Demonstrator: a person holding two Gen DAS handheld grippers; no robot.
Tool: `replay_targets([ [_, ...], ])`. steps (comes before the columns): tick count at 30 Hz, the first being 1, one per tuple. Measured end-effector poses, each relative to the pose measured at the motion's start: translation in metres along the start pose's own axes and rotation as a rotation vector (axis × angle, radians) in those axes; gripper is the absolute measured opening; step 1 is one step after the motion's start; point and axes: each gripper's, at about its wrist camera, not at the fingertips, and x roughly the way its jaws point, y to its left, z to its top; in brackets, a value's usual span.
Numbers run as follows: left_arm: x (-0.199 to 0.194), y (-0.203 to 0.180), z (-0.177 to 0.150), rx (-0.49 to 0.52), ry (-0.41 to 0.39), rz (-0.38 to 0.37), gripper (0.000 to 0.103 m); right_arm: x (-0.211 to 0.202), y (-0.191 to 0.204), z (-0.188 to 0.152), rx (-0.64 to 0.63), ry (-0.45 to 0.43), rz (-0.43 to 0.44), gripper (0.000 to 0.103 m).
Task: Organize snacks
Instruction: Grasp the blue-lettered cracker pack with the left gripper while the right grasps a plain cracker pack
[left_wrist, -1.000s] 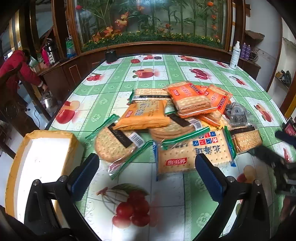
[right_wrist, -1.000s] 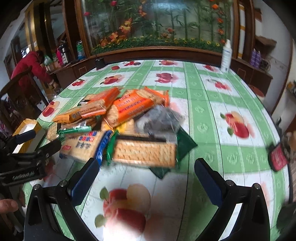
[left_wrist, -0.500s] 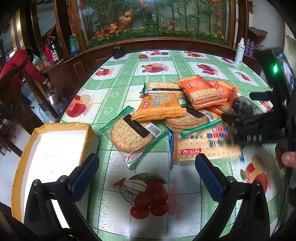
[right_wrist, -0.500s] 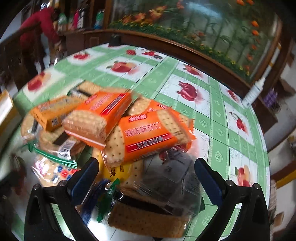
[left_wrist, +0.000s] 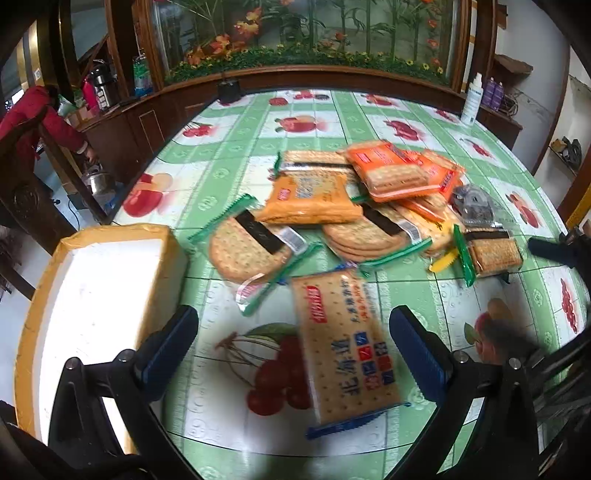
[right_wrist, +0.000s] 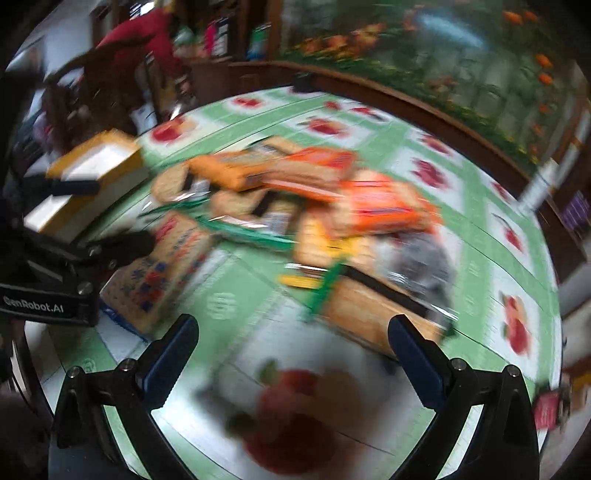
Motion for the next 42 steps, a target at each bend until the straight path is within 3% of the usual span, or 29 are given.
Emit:
replay_targets([
  [6, 0.016, -0.025, -0.001, 0.004, 0.054, -0.051, 0.103, -0.008, -0.053, -0.011, 0.164, -0.014, 0.016, 0.102],
  [11, 0.032, -0.039, 0.0, 0.025, 0.088, -0.047, 0.103, -0.001, -0.065, -0.017, 0.261, -0.016, 0.023, 0.102],
  [16, 0.045, -0.035, 0.006, -0.019, 0.108, -0.099, 0.099, -0.001, -0.063, -0.011, 0.179, -0.012, 0.016, 0.102],
  [18, 0.049, -0.031, 0.005, -0.032, 0.123, -0.098, 0.094, 0.002, -0.069, -0.006, 0.194, -0.027, 0.085, 0.102],
  [22, 0.048, -0.025, 0.004, -0.039, 0.124, -0.076, 0.095, 0.014, -0.069, 0.011, 0.196, -0.039, 0.243, 0.102],
  [27, 0.048, -0.026, 0.004, -0.024, 0.125, -0.062, 0.095, 0.032, -0.066, 0.023, 0.148, -0.004, 0.301, 0.102],
  [31, 0.048, -0.031, 0.002, 0.005, 0.124, -0.055, 0.095, 0.04, -0.077, 0.017, 0.167, 0.036, 0.243, 0.102],
  [34, 0.048, -0.031, 0.002, 0.01, 0.126, -0.06, 0.095, 0.031, -0.077, -0.001, 0.214, 0.088, 0.33, 0.102],
  [37, 0.048, -0.029, 0.002, 0.004, 0.124, -0.054, 0.095, 0.021, -0.062, -0.019, 0.18, 0.134, 0.35, 0.102],
  [42, 0.049, -0.03, 0.003, -0.002, 0.13, -0.046, 0.095, 0.007, -0.053, -0.028, 0.169, 0.077, 0.28, 0.102],
])
